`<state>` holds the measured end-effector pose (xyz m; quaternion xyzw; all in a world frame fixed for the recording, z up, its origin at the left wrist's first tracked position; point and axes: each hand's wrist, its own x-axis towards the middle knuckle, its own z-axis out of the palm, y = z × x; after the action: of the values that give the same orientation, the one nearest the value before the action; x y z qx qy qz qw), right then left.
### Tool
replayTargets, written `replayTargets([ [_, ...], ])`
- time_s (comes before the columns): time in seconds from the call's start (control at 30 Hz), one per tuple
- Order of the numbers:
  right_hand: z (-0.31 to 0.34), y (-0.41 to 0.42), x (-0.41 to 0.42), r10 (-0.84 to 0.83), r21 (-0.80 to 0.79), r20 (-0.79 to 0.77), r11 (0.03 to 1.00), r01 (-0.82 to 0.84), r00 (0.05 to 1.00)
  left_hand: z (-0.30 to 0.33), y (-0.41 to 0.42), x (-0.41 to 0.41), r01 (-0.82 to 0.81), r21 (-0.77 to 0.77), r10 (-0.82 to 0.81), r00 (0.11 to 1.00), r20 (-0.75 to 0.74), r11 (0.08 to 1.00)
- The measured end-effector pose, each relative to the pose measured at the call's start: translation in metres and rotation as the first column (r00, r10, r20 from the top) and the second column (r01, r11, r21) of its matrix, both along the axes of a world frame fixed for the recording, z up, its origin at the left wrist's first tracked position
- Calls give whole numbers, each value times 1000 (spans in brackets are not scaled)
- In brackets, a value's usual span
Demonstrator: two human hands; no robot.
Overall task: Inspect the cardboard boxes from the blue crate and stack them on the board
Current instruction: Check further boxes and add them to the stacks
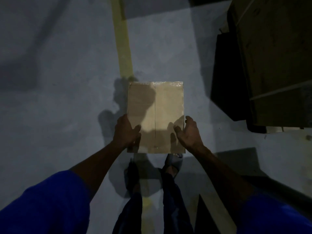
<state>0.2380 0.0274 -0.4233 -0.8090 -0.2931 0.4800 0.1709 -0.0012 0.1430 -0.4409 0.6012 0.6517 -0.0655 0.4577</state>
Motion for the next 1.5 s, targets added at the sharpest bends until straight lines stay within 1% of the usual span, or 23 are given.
replayTargets([
  [0.07,-15,2,-2,-62,-5,-59,998,62,996,0,4,4,-95,-31,96,995,17,995],
  [0.13,-23,4,-4,-101,-12,-138,995,100,985,8,5,14,-175,-145,182,983,37,974],
  [0.2,-27,6,-4,-144,-14,-224,989,145,964,4,7,17,-206,-237,230,970,79,949],
  [0.23,-26,7,-4,-174,-29,-264,985,173,949,5,7,18,-223,-250,253,963,95,942],
  [0.33,-10,3,-1,-246,-66,-330,969,238,911,18,5,12,-244,-241,282,949,140,939],
  [0.5,40,-10,2,-266,-7,-331,960,280,905,66,-1,5,-197,-135,225,945,239,971],
  [0.63,102,-18,-5,-343,143,-283,908,393,896,116,-7,4,-118,-4,112,936,334,993],
  [0.73,155,-35,-13,-397,262,-240,852,453,886,157,-11,5,-68,52,41,910,413,996],
  [0.8,186,-51,-18,-436,308,-202,822,479,877,188,-17,9,-37,91,-10,880,476,995],
  [0.9,239,-83,-27,-510,400,-126,759,514,851,236,-27,12,39,176,-133,812,568,984],
  [1.03,295,-136,-31,-599,515,-76,661,545,797,295,-49,25,164,230,-274,738,617,959],
  [1.13,343,-180,-41,-637,613,-23,600,514,771,334,-80,43,248,281,-373,688,623,927],
  [1.23,371,-239,-46,-707,652,-7,533,539,708,360,-123,66,354,288,-454,622,638,890],
  [1.37,397,-324,-51,-821,631,15,451,632,570,384,-192,97,467,286,-527,543,654,837],
  [1.5,416,-409,-56,-893,634,17,358,686,450,399,-271,126,561,312,-600,453,660,767],
])
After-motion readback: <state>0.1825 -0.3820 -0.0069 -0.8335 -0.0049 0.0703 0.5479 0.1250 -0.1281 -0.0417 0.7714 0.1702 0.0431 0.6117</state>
